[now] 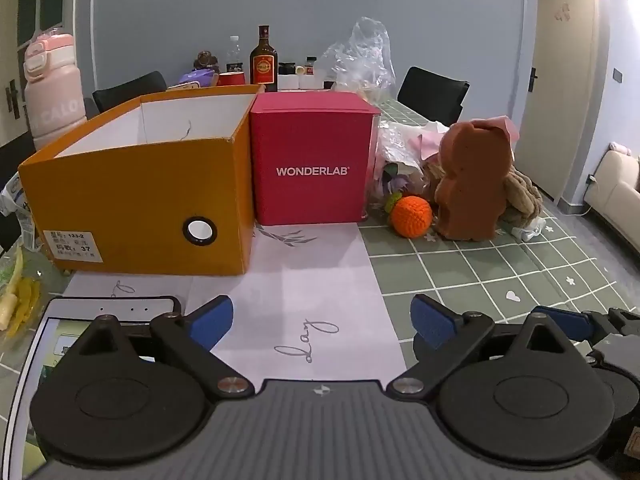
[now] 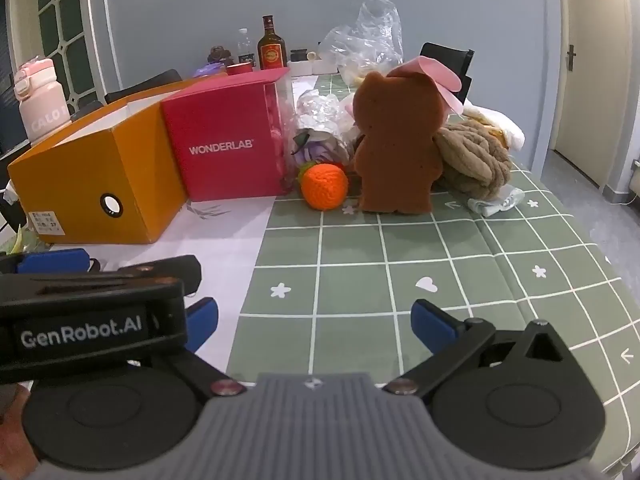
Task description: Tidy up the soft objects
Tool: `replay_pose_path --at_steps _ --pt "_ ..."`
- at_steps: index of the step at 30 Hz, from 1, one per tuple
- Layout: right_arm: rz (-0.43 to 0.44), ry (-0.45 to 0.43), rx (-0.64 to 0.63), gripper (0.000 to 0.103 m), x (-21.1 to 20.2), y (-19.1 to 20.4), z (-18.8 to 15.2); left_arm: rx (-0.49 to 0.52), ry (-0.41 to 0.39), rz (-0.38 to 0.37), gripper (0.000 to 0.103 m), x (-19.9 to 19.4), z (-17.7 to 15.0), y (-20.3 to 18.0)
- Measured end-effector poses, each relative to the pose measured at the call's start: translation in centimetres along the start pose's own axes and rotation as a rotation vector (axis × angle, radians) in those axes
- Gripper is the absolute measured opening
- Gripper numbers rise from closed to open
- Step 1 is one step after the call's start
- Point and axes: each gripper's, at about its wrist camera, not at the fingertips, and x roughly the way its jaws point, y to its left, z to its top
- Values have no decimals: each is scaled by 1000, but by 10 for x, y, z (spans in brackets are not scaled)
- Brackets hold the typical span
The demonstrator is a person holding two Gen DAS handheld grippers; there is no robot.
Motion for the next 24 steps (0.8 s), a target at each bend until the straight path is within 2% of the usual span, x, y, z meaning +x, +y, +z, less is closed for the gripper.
replay_pose_path --at_steps 17,24 --pt "-9 6 7 100 3 -3 -3 3 20 7 103 4 -4 -1" --pt "-17 -4 -1 100 3 -2 -3 12 5 29 103 3 -4 -3"
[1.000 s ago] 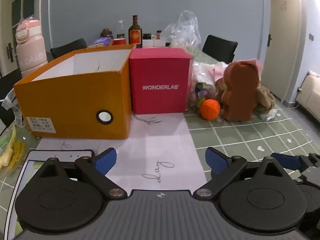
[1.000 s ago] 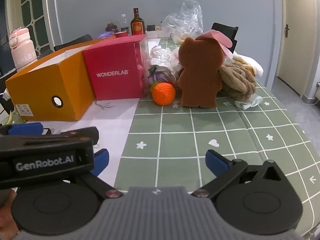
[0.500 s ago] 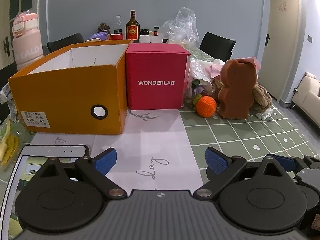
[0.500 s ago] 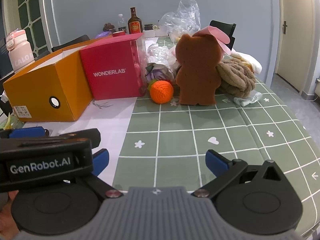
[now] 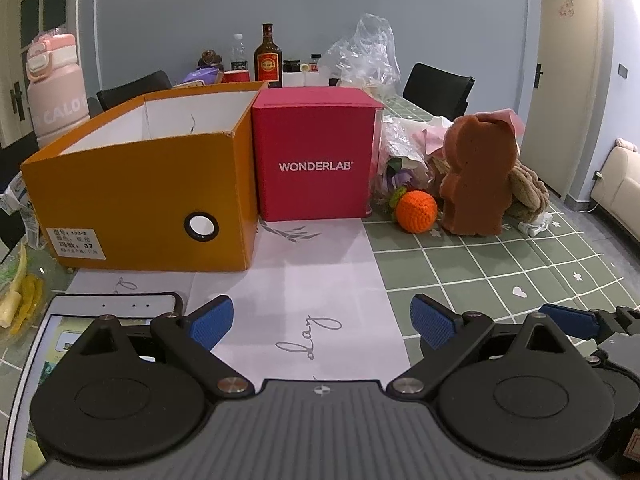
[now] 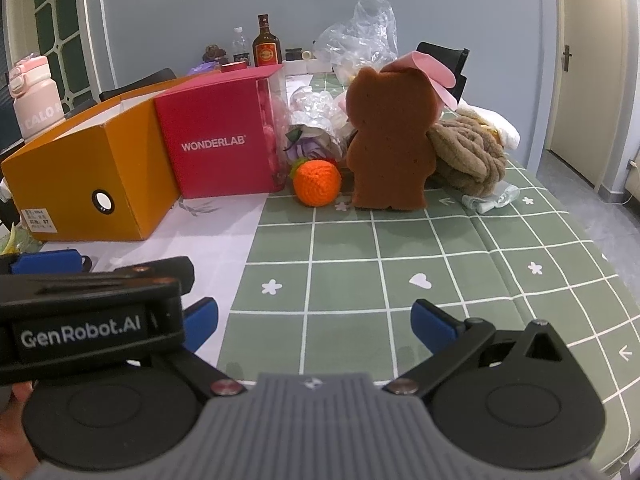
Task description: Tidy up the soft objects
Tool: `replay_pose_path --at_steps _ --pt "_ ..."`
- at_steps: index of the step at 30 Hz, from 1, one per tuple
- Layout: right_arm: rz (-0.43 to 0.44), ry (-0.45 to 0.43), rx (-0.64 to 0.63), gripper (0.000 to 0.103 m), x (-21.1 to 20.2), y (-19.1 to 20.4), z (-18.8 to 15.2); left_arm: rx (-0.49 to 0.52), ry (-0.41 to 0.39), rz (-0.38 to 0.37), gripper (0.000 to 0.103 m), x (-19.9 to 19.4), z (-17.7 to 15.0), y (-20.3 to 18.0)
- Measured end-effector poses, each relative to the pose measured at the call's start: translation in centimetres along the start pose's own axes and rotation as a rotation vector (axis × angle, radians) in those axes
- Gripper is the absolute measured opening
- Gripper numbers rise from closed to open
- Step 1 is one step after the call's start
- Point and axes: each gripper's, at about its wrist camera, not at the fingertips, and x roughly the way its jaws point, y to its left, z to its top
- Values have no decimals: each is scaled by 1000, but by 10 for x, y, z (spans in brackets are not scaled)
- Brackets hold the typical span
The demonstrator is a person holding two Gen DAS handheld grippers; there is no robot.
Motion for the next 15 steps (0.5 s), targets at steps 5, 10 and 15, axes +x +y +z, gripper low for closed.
replay_pose_path --at_steps 5,10,15 --pt "-1 3 2 100 2 -1 0 16 -8 23 103 0 0 -2" --pt "-3 1 0 100 1 -1 0 7 -1 26 103 0 0 -1" --pt "1 5 5 100 2 -1 0 13 -3 29 103 -1 0 -1"
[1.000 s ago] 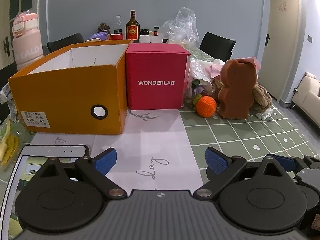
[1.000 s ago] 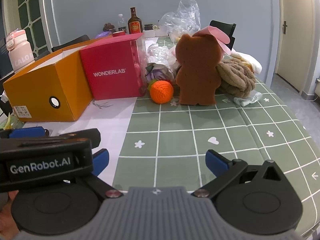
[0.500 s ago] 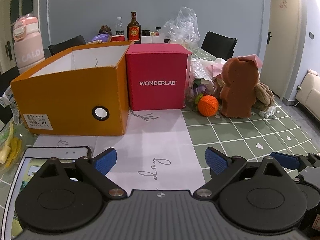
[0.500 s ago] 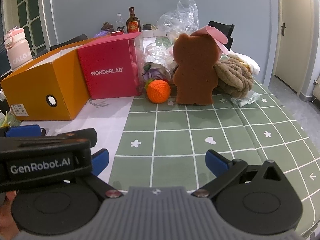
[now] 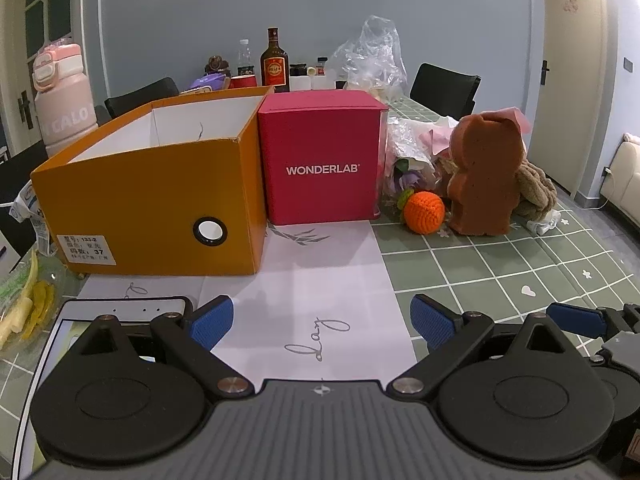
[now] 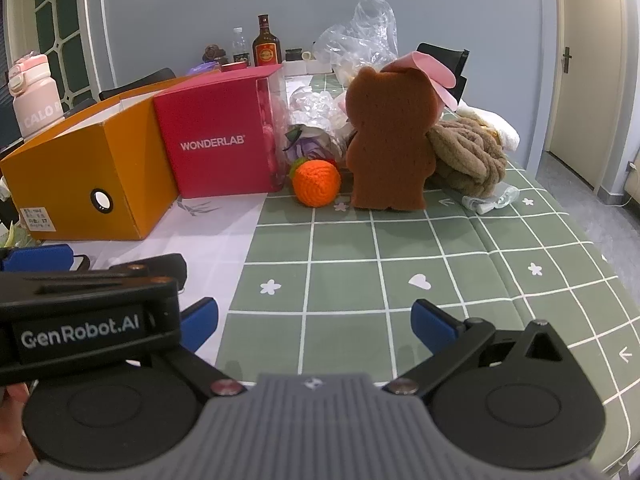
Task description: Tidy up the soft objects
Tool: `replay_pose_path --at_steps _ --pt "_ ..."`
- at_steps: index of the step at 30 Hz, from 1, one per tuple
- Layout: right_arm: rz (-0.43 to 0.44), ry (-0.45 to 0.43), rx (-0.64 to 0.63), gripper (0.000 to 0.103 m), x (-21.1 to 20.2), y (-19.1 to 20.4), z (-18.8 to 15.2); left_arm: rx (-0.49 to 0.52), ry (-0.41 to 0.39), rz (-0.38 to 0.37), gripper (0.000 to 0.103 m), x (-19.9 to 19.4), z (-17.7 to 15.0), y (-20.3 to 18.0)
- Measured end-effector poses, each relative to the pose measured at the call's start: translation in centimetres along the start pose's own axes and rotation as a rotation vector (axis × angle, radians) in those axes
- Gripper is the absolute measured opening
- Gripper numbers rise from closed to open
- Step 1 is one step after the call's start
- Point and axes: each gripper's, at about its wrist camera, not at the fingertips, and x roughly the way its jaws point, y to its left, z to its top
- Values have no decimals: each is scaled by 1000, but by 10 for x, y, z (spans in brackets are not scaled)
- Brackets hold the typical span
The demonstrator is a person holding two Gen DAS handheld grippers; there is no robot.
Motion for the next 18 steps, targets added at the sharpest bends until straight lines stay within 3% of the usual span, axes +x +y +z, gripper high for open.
replay_pose_path --at_steps 18 --pt "14 -2 34 100 -3 -7 -1 4 -8 -7 103 -5 1 -8"
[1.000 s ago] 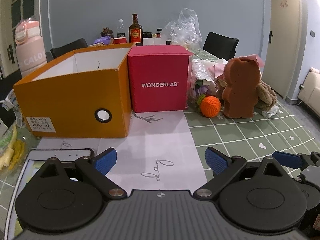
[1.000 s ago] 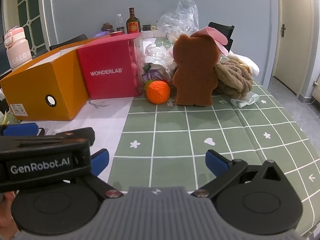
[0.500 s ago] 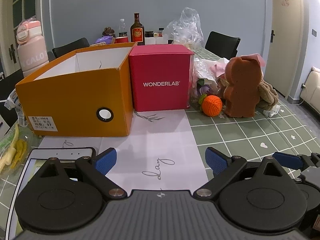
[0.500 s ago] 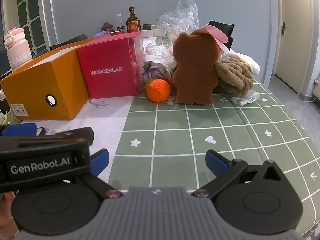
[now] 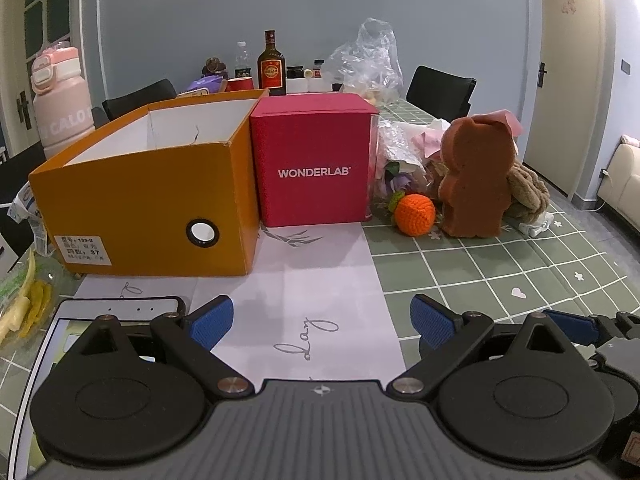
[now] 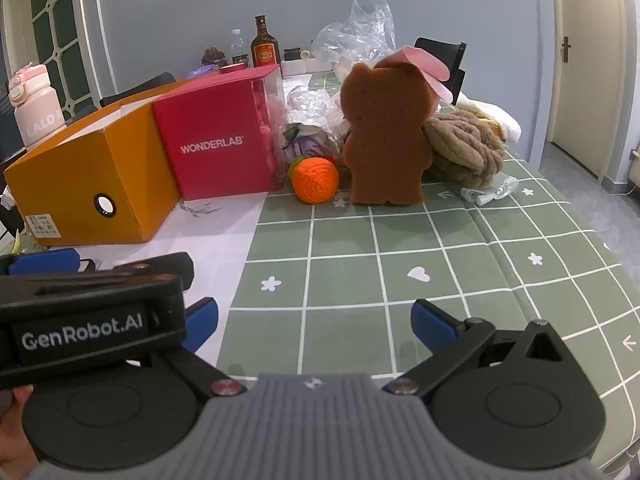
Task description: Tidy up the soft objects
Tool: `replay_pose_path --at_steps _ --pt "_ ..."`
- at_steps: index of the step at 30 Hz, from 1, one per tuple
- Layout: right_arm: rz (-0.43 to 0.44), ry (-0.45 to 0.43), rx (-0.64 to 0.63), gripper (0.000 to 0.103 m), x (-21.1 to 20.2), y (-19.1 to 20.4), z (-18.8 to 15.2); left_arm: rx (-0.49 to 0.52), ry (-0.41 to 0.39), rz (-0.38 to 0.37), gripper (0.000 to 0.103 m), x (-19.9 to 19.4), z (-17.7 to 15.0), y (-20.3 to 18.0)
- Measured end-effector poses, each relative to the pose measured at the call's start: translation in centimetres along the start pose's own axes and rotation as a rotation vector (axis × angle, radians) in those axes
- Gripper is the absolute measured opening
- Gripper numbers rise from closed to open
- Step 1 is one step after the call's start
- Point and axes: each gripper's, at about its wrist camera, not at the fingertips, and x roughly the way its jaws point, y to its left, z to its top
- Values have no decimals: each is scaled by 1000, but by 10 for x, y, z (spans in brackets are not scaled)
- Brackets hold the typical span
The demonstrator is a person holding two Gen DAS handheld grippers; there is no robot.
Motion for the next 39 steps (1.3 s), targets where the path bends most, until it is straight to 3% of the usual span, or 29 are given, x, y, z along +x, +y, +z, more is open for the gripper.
replay_pose_path --at_steps 3,6,12,17,24,28,30,36,39 --pt "17 -6 40 100 -1 -9 2 37 7 -8 103 1 7 -9" --pt "26 -26 80 100 -6 -20 7 70 -45 -9 103 -2 18 -24" --pt "-49 -85 80 100 -18 -47 12 87 -112 -76 103 -5 44 -45" --pt "-84 -96 171 100 -18 -88 16 98 -138 -123 103 9 65 -47" --pt "-90 -225 328 100 -25 -137 39 193 -157 -172 103 43 68 -59" --pt "26 -253 307 89 -24 -133 59 230 -135 -114 103 70 55 -70" --pt "62 -253 286 86 -17 -124 68 250 -116 -113 96 82 49 -74" --pt "71 -188 204 86 13 -87 83 237 -47 -123 93 107 45 -78" --pt "31 -166 173 92 28 -77 87 214 -40 -112 86 114 45 -76"
